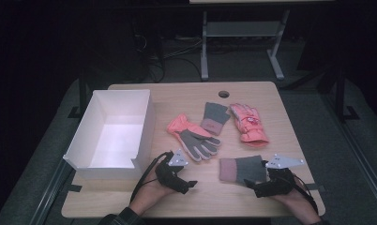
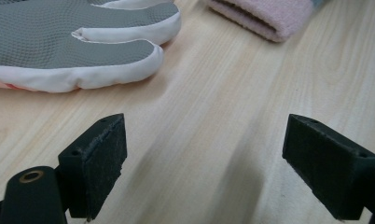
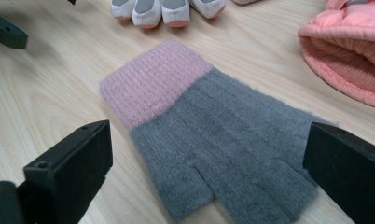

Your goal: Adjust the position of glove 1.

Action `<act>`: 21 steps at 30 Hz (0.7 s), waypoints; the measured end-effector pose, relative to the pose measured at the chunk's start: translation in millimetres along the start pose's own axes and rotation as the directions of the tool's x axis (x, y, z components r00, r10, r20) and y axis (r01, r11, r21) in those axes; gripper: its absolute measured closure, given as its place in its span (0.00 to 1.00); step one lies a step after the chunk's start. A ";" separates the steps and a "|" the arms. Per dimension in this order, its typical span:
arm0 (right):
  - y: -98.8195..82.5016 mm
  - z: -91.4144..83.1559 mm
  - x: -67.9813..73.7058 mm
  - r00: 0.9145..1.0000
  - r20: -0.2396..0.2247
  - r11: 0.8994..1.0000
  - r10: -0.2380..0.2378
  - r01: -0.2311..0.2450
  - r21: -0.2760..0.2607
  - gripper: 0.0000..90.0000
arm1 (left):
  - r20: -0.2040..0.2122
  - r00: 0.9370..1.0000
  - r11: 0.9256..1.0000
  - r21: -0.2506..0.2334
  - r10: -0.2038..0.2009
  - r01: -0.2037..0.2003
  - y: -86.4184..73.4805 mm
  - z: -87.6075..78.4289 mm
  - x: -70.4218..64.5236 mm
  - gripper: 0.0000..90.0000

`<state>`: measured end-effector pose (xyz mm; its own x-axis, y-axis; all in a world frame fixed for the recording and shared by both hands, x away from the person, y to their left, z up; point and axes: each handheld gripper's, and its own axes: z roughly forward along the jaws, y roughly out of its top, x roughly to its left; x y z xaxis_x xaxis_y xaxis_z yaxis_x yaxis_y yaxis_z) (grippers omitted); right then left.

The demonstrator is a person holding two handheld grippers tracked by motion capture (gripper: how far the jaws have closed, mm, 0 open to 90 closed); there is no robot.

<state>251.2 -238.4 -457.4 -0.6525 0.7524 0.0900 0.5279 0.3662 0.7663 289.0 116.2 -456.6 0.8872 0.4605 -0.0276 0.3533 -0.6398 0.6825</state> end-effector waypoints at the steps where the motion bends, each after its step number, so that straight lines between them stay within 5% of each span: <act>1: 0.0 0.0 0.0 1.000 0.000 1.000 0.000 0.000 0.000 0.01 | 0.000 1.000 1.000 0.000 0.000 0.000 0.0 0.0 0.0 0.15; 16: 7.7 -9.7 -3.2 1.000 -0.006 1.000 0.018 -0.018 0.006 0.02 | 0.014 1.000 0.999 -0.029 -0.022 0.022 0.7 -7.7 -0.4 0.17; 21: 14.9 -8.7 -2.9 0.999 0.016 0.999 0.029 -0.029 -0.025 0.32 | 0.020 1.000 0.999 -0.032 -0.012 0.012 1.4 -7.3 -3.5 0.17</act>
<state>256.2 -239.9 -440.8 -0.6279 0.7715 0.1023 0.5328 0.3303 0.7791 284.3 118.2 -450.2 0.8888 0.4555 -0.0505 0.3548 -0.6142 0.7049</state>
